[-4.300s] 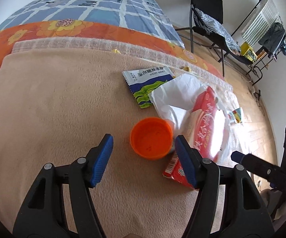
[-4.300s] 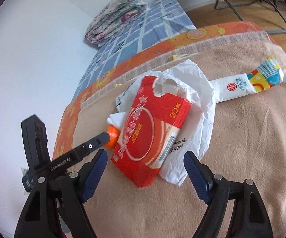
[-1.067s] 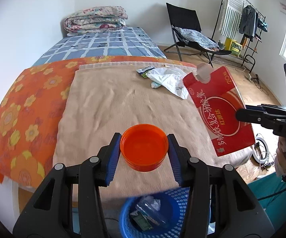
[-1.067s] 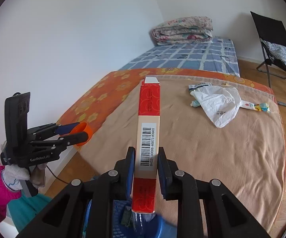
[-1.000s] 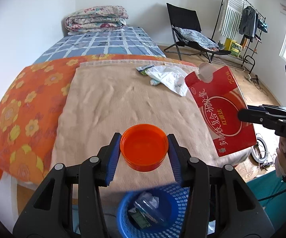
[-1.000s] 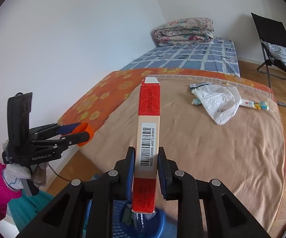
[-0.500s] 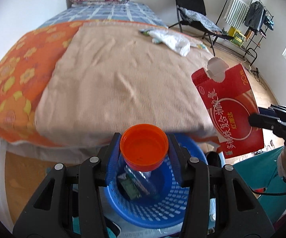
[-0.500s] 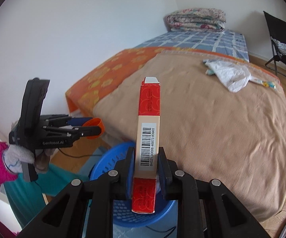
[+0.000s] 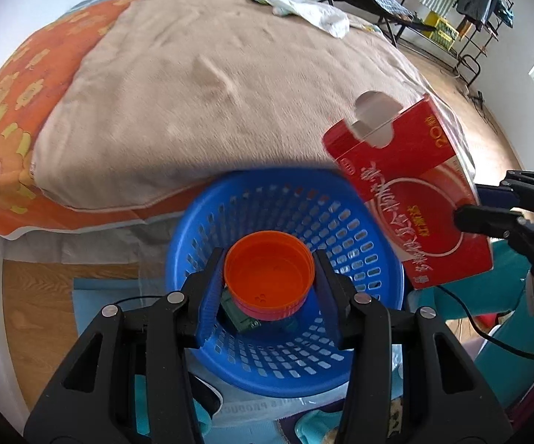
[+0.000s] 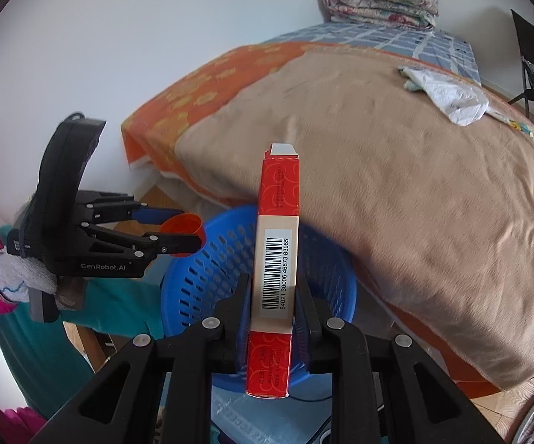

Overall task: Collect trash
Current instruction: 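Open both tools to drop the cap and red box into the basket, then move both tools back over the blanket toward the white plastic bag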

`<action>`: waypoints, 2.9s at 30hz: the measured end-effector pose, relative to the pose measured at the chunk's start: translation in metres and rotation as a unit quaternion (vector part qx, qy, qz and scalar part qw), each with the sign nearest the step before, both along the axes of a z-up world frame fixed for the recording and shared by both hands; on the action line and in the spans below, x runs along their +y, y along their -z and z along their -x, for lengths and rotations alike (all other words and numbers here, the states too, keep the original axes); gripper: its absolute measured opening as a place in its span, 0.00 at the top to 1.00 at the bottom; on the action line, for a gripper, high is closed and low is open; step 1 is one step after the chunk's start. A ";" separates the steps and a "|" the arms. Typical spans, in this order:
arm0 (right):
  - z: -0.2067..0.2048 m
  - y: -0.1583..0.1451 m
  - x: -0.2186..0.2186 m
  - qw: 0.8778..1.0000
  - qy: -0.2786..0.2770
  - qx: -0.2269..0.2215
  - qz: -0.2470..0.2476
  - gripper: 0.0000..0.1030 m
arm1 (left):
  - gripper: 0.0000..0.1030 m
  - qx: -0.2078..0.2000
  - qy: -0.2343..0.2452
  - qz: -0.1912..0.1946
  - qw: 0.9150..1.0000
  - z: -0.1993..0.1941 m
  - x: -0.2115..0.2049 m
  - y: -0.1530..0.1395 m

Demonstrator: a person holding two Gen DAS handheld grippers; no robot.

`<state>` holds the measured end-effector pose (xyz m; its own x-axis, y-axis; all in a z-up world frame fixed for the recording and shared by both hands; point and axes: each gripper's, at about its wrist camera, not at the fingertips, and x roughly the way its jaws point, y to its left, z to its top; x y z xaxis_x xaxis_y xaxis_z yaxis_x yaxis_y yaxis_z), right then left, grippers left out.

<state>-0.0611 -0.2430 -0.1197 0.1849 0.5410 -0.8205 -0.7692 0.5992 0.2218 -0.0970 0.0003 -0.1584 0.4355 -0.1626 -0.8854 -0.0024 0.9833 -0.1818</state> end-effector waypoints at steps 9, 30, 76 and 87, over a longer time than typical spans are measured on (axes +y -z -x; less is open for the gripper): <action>0.005 0.011 0.007 1.000 -0.014 0.010 0.017 0.78 | 0.54 0.014 0.002 0.003 1.000 -0.002 -0.001 0.007; 0.003 0.003 0.007 1.000 0.006 -0.021 0.021 0.27 | 0.32 0.019 -0.006 0.004 1.000 -0.005 0.001 0.007; -0.241 -0.076 -0.062 0.970 0.223 -0.072 -0.071 0.14 | 0.32 -0.096 0.038 -0.003 0.995 -0.211 -0.011 -0.084; -0.336 -0.036 -0.031 0.965 0.253 -0.007 -0.071 0.11 | 0.32 -0.103 0.041 -0.002 0.994 -0.276 -0.009 -0.068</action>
<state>0.2753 -0.2743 -0.0842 0.4658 0.4857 -0.7397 -0.3899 0.8630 0.3212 0.1795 -0.0089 -0.0904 0.5924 -0.2021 -0.7799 0.1144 0.9793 -0.1670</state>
